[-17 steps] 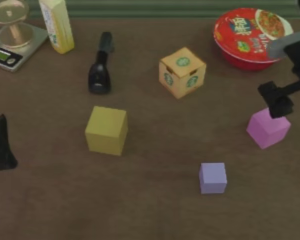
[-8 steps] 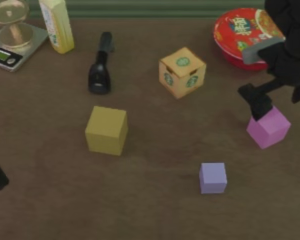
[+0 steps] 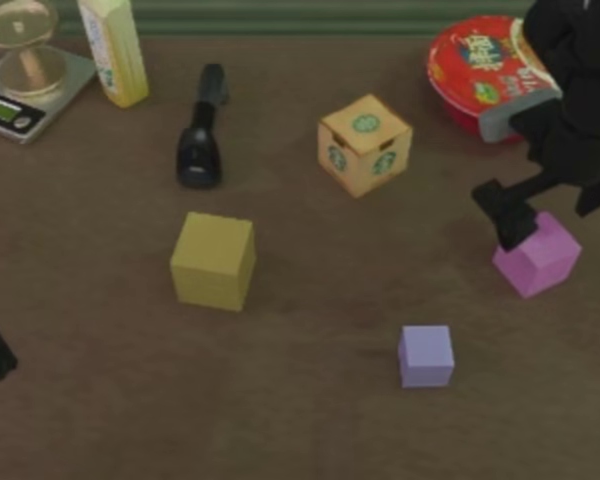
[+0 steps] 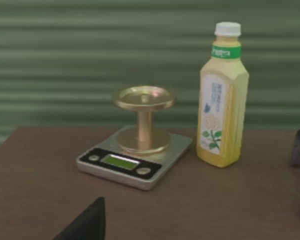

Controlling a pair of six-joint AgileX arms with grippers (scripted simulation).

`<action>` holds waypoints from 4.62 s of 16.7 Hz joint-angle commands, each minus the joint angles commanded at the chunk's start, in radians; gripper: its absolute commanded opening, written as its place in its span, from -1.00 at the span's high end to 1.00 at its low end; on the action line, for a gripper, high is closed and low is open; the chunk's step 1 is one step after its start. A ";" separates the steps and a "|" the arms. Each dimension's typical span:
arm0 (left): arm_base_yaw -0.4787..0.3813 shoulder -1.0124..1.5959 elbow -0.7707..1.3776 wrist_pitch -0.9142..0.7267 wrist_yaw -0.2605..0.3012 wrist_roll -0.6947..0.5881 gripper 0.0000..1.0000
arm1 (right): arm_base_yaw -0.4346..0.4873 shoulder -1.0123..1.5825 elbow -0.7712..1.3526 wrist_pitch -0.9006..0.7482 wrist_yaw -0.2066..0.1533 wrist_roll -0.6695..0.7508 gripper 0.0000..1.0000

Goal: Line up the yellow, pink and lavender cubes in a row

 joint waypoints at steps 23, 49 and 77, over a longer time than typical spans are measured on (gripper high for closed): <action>0.000 0.000 0.000 0.000 0.000 0.000 -1.00 | 0.003 0.081 -0.156 0.240 0.001 0.004 0.81; 0.000 0.000 0.000 0.000 0.000 0.000 -1.00 | 0.029 -0.018 0.013 -0.013 -0.004 0.042 1.00; 0.000 0.000 0.000 0.000 0.000 0.000 -1.00 | 0.564 -0.010 -0.066 0.082 0.012 1.059 1.00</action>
